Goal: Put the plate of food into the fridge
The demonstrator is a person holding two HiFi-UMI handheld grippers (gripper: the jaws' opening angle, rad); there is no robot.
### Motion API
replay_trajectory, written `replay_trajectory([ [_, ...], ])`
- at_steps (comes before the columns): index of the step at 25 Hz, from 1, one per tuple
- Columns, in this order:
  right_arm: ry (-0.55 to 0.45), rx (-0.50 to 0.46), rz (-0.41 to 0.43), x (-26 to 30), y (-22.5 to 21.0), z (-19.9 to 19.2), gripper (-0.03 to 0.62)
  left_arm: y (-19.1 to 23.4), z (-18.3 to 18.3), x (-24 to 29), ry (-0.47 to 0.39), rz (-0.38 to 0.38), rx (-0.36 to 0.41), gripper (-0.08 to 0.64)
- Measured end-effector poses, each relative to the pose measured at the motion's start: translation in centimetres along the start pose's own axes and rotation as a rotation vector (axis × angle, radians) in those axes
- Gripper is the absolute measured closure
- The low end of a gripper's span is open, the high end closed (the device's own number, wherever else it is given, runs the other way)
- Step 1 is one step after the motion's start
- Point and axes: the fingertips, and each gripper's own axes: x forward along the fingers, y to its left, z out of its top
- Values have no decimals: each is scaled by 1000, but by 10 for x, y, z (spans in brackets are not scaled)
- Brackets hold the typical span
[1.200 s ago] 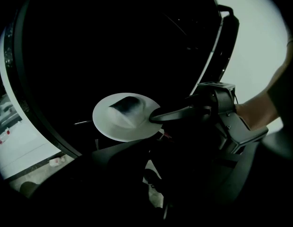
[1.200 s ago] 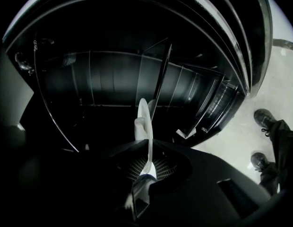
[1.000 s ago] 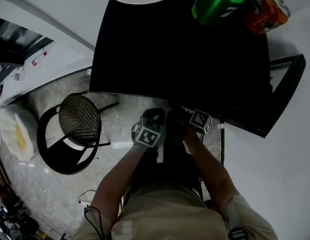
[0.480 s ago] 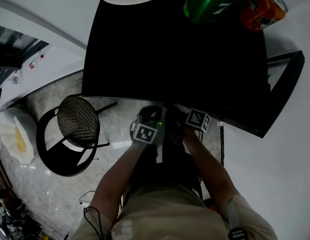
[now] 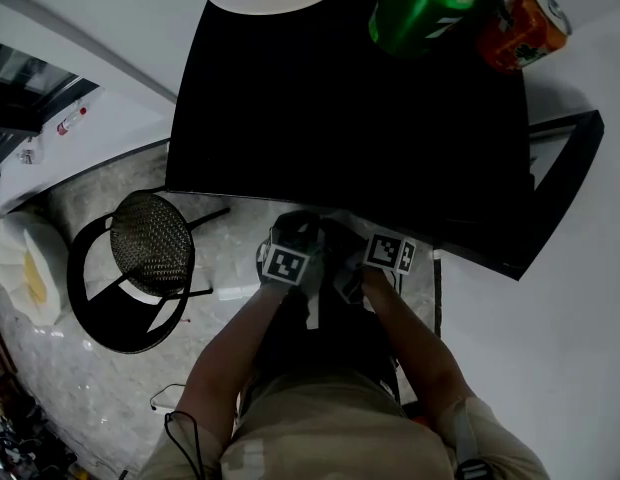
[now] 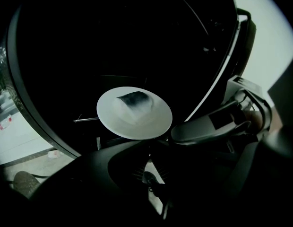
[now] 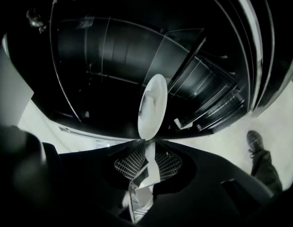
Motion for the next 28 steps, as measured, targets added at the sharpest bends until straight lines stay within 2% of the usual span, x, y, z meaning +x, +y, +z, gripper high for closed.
replay_trajectory([
  [7,-17,-161,-155,-2,-16,11,540,6,4,1,-3,15,26,545],
  [10,-4,-239,-209,0,-18,13,546,5,3,0,-1,2,14,545],
  [15,6,-281,-219,6,-14,17,549,-2,1,-2,14,-19,47,545],
  [19,18,-301,-225,8,-14,17,549,-2,-14,-9,43,-14,75,545],
  [28,21,-345,-246,17,-12,25,549,21,-41,-36,39,39,21,545],
])
